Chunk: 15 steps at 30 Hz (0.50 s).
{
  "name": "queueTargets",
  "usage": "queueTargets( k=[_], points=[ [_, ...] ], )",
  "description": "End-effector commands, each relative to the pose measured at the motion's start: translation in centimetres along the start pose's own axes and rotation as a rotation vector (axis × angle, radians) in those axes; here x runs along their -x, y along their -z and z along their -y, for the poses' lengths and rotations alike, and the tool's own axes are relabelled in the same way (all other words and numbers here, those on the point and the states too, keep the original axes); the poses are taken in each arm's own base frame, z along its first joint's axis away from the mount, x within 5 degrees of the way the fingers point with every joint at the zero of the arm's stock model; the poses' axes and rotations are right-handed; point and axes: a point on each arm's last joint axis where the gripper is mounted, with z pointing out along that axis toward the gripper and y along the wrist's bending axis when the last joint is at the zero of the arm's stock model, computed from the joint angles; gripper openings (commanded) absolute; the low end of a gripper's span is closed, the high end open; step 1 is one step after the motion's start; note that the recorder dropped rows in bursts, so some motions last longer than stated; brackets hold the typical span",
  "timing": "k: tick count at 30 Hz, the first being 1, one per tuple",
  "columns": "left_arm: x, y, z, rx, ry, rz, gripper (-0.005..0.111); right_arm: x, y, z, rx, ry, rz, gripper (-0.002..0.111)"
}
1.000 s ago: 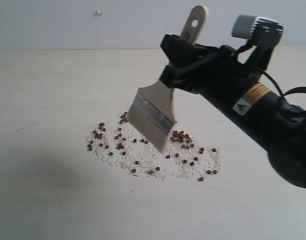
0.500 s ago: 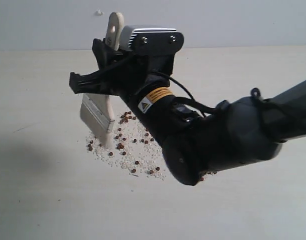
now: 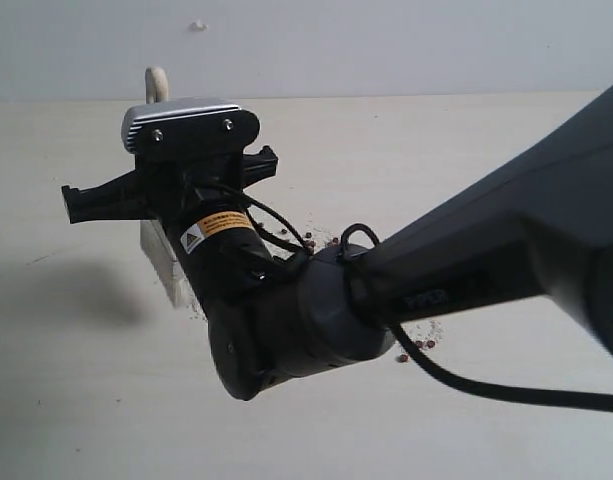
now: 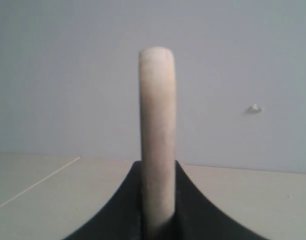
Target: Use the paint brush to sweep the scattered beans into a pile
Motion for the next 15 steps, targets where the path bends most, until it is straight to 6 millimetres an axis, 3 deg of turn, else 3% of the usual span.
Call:
queueTargets(
  k=[1,10,15],
  points=[
    [-0.2,0.1,0.0,0.001,0.002,-0.001,0.000,-0.9,-0.4,-0.2,-0.004,-0.034,-0.003,0.000],
    [-0.2,0.1,0.0,0.001,0.002,-0.001,0.000,-1.9,-1.5,-1.4,0.068,-0.031,0.006,0.000],
    [-0.2,0.1,0.0,0.001,0.002,-0.001,0.000,-3.1,-2.2,-1.5,0.023,-0.071,-0.094,0.000]
  ],
)
